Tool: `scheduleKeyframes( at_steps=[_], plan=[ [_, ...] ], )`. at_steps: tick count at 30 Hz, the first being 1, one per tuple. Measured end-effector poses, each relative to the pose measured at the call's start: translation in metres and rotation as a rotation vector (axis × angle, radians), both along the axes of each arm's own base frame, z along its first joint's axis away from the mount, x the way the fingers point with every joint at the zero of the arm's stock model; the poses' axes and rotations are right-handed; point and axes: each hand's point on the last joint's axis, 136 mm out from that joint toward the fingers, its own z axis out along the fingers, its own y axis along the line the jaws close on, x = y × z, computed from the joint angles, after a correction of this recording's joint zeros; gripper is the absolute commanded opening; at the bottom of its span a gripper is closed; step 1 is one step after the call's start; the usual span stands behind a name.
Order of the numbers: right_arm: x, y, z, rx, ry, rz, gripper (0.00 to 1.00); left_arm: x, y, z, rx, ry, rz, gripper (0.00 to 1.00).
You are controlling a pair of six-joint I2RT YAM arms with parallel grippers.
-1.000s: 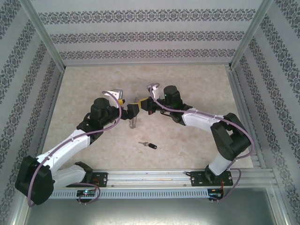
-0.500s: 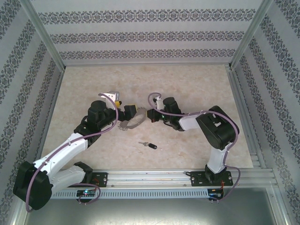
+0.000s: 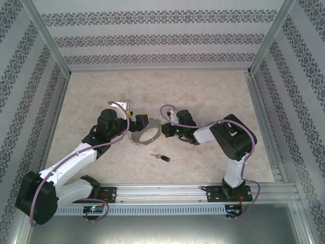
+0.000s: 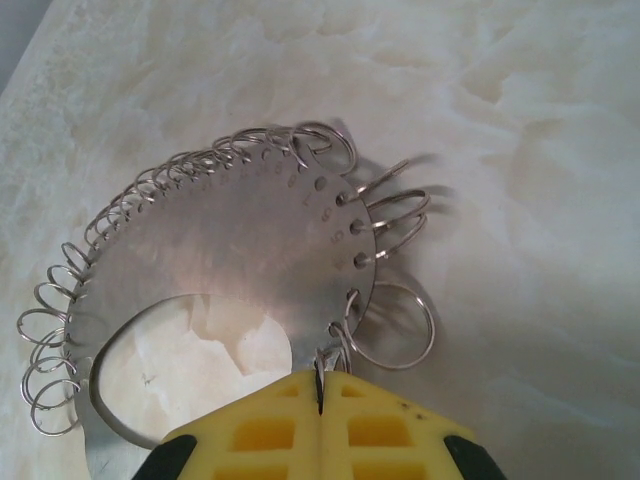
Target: Put the keys on the keyring
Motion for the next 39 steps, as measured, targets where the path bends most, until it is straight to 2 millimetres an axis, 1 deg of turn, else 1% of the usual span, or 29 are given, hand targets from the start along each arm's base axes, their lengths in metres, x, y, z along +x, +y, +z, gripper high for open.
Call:
scheduleKeyframes(
  at_steps=[2,8,12,15,18,26,29,34,39],
  plan=[
    [-0.005,-0.001,-0.005,-0.007,0.016,0.001,0.15,0.000,0.000,0.001,-0.004,-0.002,0.001,1.00],
    [-0.013,-0.006,0.001,-0.006,0.018,-0.004,0.27,0.001,-0.001,0.000,-0.008,0.000,-0.001,1.00],
    [-0.015,-0.009,0.013,-0.005,0.007,-0.010,0.32,0.002,-0.002,0.001,-0.011,-0.005,-0.001,1.00],
    [-0.014,-0.009,0.025,0.006,-0.013,-0.013,0.32,0.002,-0.002,0.001,-0.011,-0.006,-0.001,1.00],
    [-0.014,-0.010,0.030,0.006,-0.020,-0.017,0.32,0.002,-0.002,0.000,-0.010,-0.005,-0.001,1.00],
    [-0.023,-0.007,0.020,-0.035,0.005,-0.005,0.32,0.001,-0.001,-0.002,-0.008,-0.002,-0.001,1.00],
    [-0.026,-0.004,0.014,-0.049,0.019,0.002,0.31,0.001,-0.001,-0.002,-0.009,-0.003,-0.001,1.00],
    [-0.023,-0.003,0.003,-0.076,0.044,0.000,0.31,0.001,-0.001,-0.002,-0.009,-0.003,-0.001,1.00],
    [-0.016,-0.001,0.004,-0.094,0.028,-0.001,0.30,0.001,-0.001,-0.002,-0.009,-0.003,-0.001,1.00]
  ],
)
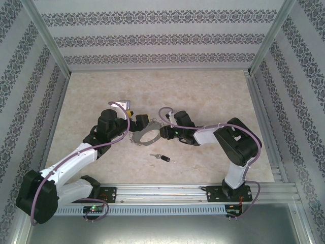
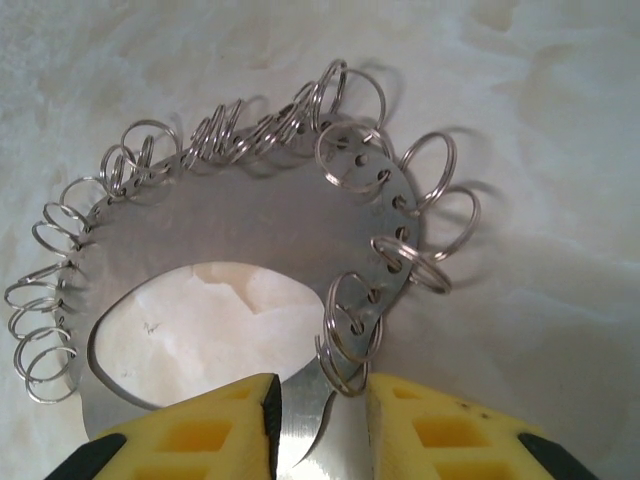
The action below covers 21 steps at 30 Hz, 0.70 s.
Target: Put the keys on the keyring
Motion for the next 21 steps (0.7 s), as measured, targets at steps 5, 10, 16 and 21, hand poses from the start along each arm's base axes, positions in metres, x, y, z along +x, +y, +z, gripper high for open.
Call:
scheduleKeyframes(
  at_steps=[5,10,16,21],
  plan=[
    [0.0047,0.0017,0.0034,-0.011,-0.015,0.005,0.26,0.0000,0.0000,0.0000,0.000,0.000,0.000,1.00],
    [0.0056,0.0014,0.0021,-0.025,-0.016,0.009,0.20,0.0000,0.0000,0.0000,0.000,0.000,0.000,1.00],
    [0.0054,0.0005,0.0004,-0.031,-0.013,0.007,0.18,0.0000,0.0000,0.0001,0.000,0.000,0.000,1.00],
    [0.0056,0.0000,-0.0015,-0.037,-0.012,0.007,0.22,0.0001,0.0000,0.0003,0.000,-0.001,0.000,1.00]
  ],
)
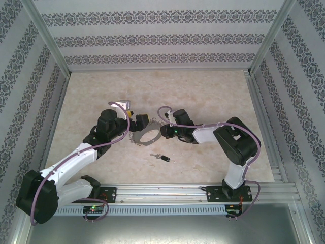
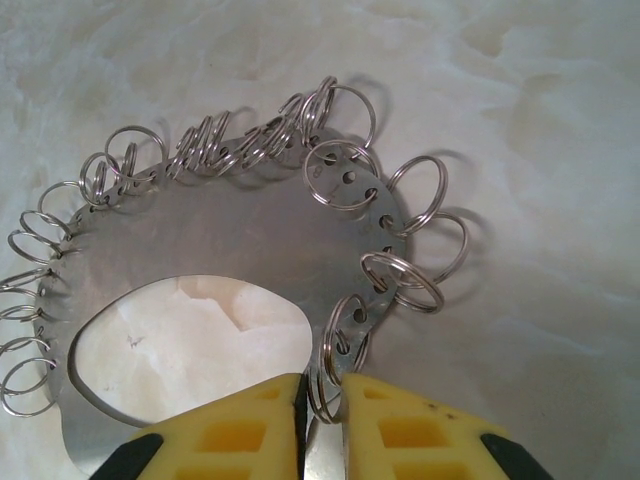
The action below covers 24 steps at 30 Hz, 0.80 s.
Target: Put the keys on the keyring
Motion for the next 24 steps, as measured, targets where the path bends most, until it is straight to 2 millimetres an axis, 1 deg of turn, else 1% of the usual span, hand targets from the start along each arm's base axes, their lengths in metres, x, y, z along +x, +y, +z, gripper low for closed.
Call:
scheduleKeyframes(
  at_steps=[4,7,9,10,12,13,19,21,22,24],
  plan=[
    [0.000,-0.001,-0.004,-0.012,0.003,-0.003,0.23,0.000,0.000,0.000,-0.001,-0.002,0.000,1.00],
    [0.000,-0.001,-0.005,-0.015,0.003,0.000,0.21,0.000,0.000,0.001,-0.001,-0.002,0.000,1.00],
    [0.000,-0.001,-0.005,-0.017,-0.002,0.004,0.18,0.000,0.000,0.001,-0.001,-0.002,0.000,1.00],
    [0.000,-0.001,-0.005,-0.017,-0.002,0.004,0.14,0.000,0.000,0.001,-0.001,-0.002,0.000,1.00],
    [0.000,-0.001,-0.005,-0.022,-0.004,0.008,0.03,0.000,0.000,0.001,-0.001,-0.002,0.000,1.00],
    [0.000,-0.002,-0.005,-0.022,-0.002,0.008,0.00,0.000,0.000,0.001,-0.001,-0.002,0.000,1.00],
    [-0.001,-0.003,-0.004,-0.028,-0.003,0.012,0.00,0.000,0.000,0.001,-0.001,-0.002,0.000,1.00],
    [-0.001,-0.005,0.003,-0.030,-0.015,0.019,0.00,0.000,0.000,0.001,-0.001,-0.003,0.001,1.00],
    [-0.001,-0.006,0.011,-0.022,-0.029,0.023,0.00,0.001,0.001,0.001,-0.001,-0.003,0.003,1.00],
    [0.003,-0.008,0.034,0.004,-0.078,0.029,0.00,0.001,0.002,0.001,-0.001,-0.003,0.005,1.00]
  ],
)
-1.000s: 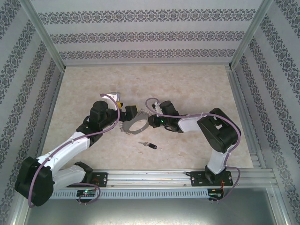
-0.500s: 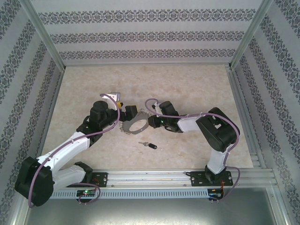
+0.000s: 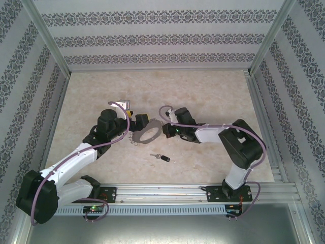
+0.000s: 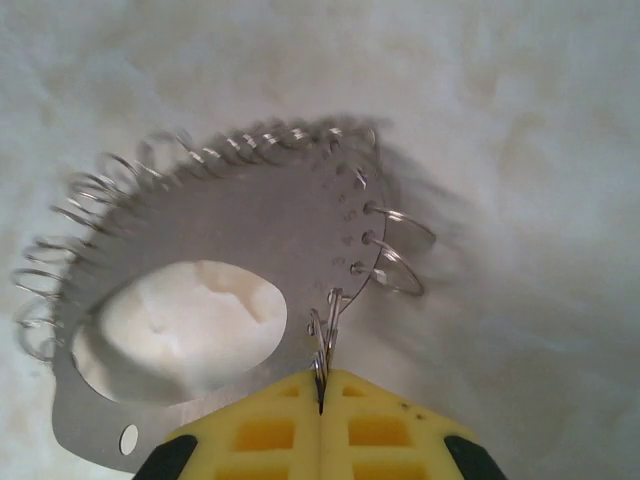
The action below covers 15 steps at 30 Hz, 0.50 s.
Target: Put the keys on the keyring
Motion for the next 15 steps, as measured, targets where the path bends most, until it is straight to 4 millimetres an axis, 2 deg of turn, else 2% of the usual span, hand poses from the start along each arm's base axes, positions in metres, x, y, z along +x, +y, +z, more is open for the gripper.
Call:
scheduleKeyframes(
  at_steps=[4,6,9,15],
  plan=[
    [0.010,-0.008,0.049,0.063,-0.106,-0.006,0.00,0.000,0.000,0.000,0.000,0.000,0.000,1.00],
    [0.012,-0.011,0.060,0.081,-0.128,-0.008,0.00,0.000,0.000,0.000,0.001,-0.001,-0.001,1.00],
    [0.014,-0.014,0.063,0.091,-0.128,-0.008,0.00,0.000,0.000,0.000,0.003,-0.002,-0.001,1.00],
    [0.004,-0.013,0.064,0.119,-0.121,0.027,0.00,0.000,0.000,0.001,0.003,-0.003,-0.013,1.00]
  ],
)
